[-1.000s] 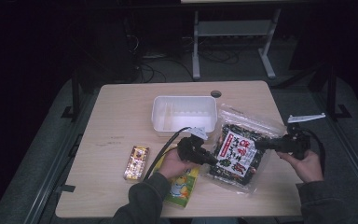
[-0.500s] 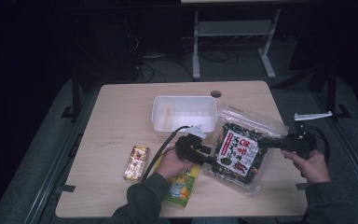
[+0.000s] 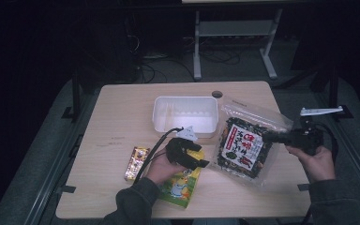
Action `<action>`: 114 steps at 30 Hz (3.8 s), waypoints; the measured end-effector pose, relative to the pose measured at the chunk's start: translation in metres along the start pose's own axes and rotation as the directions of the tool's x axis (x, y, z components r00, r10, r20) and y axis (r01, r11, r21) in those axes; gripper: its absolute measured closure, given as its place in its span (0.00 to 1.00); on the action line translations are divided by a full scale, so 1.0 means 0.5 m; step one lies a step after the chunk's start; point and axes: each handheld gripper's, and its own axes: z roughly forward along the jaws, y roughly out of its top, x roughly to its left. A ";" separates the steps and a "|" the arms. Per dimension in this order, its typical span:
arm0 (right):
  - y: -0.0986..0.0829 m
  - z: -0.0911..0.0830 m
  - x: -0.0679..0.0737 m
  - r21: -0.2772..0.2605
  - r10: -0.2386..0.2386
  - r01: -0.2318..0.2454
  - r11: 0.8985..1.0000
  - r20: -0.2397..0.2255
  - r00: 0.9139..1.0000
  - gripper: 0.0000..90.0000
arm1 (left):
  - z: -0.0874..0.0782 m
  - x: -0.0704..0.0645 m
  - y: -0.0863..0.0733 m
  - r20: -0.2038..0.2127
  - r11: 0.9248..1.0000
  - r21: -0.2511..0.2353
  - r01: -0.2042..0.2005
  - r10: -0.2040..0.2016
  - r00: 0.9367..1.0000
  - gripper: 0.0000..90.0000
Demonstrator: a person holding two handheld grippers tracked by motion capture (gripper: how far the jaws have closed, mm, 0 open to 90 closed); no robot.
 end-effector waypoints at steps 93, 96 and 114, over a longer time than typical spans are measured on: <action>0.231 0.129 0.106 -0.044 -0.124 0.131 0.990 0.127 0.984 0.86 | -0.196 -0.010 -0.187 -0.169 0.994 -0.063 0.088 -0.097 0.981 0.22; 0.245 0.138 0.107 -0.053 -0.130 0.139 0.989 0.144 0.981 0.86 | -0.195 -0.009 -0.188 -0.168 0.994 -0.058 0.088 -0.096 0.981 0.22; 0.303 0.243 0.089 -0.081 -0.141 0.163 0.983 0.226 0.964 0.86 | -0.210 0.001 -0.196 -0.171 0.991 -0.079 0.104 -0.116 0.978 0.22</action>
